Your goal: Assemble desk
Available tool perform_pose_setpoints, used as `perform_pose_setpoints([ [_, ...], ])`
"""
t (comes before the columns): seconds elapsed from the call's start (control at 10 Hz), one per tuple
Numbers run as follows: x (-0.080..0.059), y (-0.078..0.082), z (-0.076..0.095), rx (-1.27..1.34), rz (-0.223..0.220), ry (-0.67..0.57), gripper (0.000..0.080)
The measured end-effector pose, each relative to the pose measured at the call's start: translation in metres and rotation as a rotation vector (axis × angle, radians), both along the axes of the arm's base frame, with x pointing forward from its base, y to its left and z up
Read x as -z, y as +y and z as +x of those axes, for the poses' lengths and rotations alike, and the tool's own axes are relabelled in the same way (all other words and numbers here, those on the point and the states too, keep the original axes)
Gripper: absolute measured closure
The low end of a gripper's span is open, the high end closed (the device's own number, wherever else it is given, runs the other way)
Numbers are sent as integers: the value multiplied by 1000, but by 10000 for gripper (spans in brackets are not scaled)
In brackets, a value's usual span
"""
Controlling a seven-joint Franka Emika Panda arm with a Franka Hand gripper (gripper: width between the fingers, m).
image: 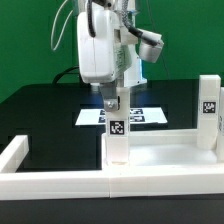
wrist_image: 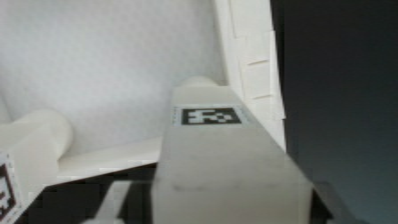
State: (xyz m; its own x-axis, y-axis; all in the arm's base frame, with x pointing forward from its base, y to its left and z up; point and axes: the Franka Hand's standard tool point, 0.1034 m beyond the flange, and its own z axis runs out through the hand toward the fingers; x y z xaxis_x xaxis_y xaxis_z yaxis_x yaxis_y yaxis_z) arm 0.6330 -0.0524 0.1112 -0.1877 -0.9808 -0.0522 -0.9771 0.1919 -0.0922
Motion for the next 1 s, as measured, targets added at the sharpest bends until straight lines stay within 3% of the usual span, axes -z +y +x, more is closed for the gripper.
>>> perform_pose_setpoints([
  [0.1, 1, 0, 0, -14, -2, 1, 449],
  [0.2, 1, 0, 0, -65, -7, 0, 265],
  [0.3, 1, -3, -2, -271, -19, 7, 265],
  [0.4, 2, -5, 0, -488, -27, 6, 174],
  [0.5, 4, -3, 1, -680, -32, -4, 157],
  [0.6, 5, 3, -1, -711, -40, -12, 157],
  [0.9, 6, 1, -1, -931, -62, -21, 150],
  [1.0, 5, 2, -1, -1125, -72, -14, 150],
])
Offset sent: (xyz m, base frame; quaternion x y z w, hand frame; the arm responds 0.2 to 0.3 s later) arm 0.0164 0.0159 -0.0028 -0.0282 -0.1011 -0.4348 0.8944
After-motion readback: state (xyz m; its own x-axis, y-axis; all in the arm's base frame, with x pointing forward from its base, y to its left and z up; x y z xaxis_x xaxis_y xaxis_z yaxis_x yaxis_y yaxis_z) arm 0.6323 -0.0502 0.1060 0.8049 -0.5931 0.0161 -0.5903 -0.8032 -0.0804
